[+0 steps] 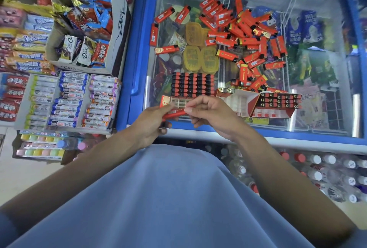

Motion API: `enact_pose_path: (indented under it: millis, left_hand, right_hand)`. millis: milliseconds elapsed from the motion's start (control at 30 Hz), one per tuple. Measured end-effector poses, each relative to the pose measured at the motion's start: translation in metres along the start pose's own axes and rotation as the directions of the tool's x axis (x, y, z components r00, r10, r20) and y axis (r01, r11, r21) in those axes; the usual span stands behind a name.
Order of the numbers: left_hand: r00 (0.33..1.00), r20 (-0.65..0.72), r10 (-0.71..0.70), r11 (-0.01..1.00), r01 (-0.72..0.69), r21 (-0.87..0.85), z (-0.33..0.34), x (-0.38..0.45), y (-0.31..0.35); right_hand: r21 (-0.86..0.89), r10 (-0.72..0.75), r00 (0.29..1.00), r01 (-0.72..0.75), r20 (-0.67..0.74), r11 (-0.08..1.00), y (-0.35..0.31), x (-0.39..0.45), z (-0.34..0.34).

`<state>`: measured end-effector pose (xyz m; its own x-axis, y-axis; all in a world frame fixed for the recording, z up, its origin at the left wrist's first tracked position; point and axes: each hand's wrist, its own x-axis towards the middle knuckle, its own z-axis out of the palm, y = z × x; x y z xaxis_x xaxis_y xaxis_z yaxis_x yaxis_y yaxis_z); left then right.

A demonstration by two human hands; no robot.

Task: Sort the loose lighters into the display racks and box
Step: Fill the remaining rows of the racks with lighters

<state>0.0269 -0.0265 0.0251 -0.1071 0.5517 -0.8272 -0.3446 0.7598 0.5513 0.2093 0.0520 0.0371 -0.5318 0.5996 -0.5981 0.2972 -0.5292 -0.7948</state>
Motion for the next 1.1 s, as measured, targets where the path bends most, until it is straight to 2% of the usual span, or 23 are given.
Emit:
enact_pose_path:
  millis: [100,167,367,533,667,833,900,933,1000,1067,1100]
  left_hand:
    - [0.981,-0.191,-0.026,0.998,0.015,-0.062,-0.013,0.011,-0.006]
    - [0.972,-0.231,-0.036,0.995,0.014,-0.096,-0.020,0.015,-0.009]
    - [0.985,-0.167,-0.035,0.986,0.007,-0.168,-0.025,0.014,-0.009]
    - [0.995,-0.099,-0.020,0.974,-0.003,-0.227,-0.027,0.012,-0.006]
    - [0.999,-0.015,-0.030,0.968,0.026,-0.251,-0.029,0.007,-0.004]
    - [1.000,-0.001,-0.009,0.993,0.009,-0.116,-0.029,0.002,0.000]
    - [1.000,0.012,-0.019,0.993,0.020,-0.116,-0.030,0.001,0.002]
    - [0.999,0.028,-0.027,0.990,0.030,-0.138,-0.030,0.001,0.002]
    - [0.996,0.086,-0.032,0.984,0.046,-0.173,-0.029,-0.001,0.004]
    - [0.985,0.168,-0.024,0.986,0.051,-0.156,-0.026,-0.004,0.007]
    - [0.978,0.206,-0.032,0.988,0.062,-0.139,-0.023,-0.006,0.008]
  right_hand:
    - [-0.034,-0.060,0.987,0.056,-0.149,0.998,0.004,0.005,0.008]
    - [-0.072,-0.095,0.966,0.080,-0.240,0.994,0.008,0.010,0.016]
    - [-0.153,-0.112,0.928,0.060,-0.355,0.986,0.021,0.028,0.040]
    - [-0.205,-0.125,0.929,0.054,-0.349,0.977,0.029,0.033,0.043]
    - [-0.279,-0.193,0.894,0.080,-0.405,0.957,0.025,0.034,0.049]
    - [-0.387,-0.278,0.835,0.086,-0.474,0.918,0.018,0.041,0.053]
    - [-0.511,-0.394,0.812,0.140,-0.431,0.848,0.013,0.036,0.051]
    - [-0.583,-0.468,0.807,0.197,-0.361,0.788,0.011,0.030,0.050]
    - [-0.736,-0.612,0.786,0.362,-0.090,0.573,0.008,0.016,0.049]
    - [-0.829,-0.627,0.757,0.463,0.186,0.312,0.013,0.006,0.050]
    - [-0.848,-0.618,0.743,0.480,0.257,0.225,0.017,0.004,0.050]
